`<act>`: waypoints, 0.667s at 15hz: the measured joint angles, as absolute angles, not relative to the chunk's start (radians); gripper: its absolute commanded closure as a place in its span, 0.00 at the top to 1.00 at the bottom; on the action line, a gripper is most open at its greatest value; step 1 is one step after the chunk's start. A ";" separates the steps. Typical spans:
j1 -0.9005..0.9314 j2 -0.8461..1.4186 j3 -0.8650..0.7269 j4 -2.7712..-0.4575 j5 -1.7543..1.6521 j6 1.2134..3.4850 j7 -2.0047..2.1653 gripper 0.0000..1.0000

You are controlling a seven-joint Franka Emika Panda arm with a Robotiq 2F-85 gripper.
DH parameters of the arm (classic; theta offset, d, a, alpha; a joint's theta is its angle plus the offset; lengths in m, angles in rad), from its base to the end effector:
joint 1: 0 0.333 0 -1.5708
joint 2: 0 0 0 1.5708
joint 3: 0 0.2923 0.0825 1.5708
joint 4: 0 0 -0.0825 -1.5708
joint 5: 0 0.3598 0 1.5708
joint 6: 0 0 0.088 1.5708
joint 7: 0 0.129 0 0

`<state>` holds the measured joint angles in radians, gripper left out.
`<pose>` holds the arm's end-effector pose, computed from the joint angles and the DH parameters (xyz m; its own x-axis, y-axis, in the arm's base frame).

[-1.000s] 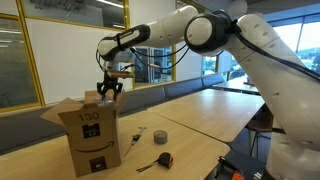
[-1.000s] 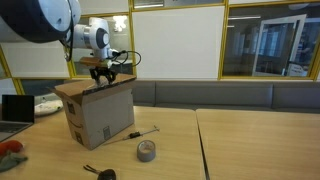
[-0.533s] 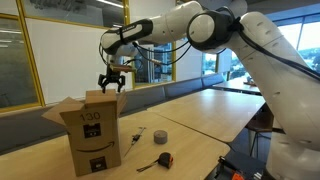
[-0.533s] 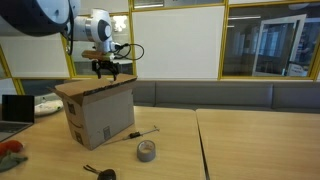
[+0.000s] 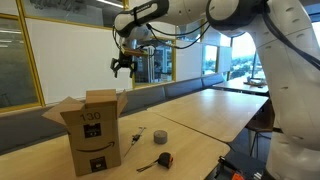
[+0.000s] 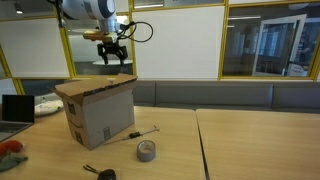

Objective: Put the objects on the table in the box

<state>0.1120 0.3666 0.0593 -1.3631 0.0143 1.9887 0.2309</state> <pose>0.6592 0.1090 0.4991 0.9671 -0.0797 0.2416 -0.0586 -0.9939 -0.0931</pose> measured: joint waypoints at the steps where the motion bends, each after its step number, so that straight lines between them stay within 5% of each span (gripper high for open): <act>1: 0.103 0.322 0.049 -1.412 0.014 1.989 0.240 1.00; 10: 0.019 0.131 -0.018 -1.802 0.016 1.997 0.275 1.00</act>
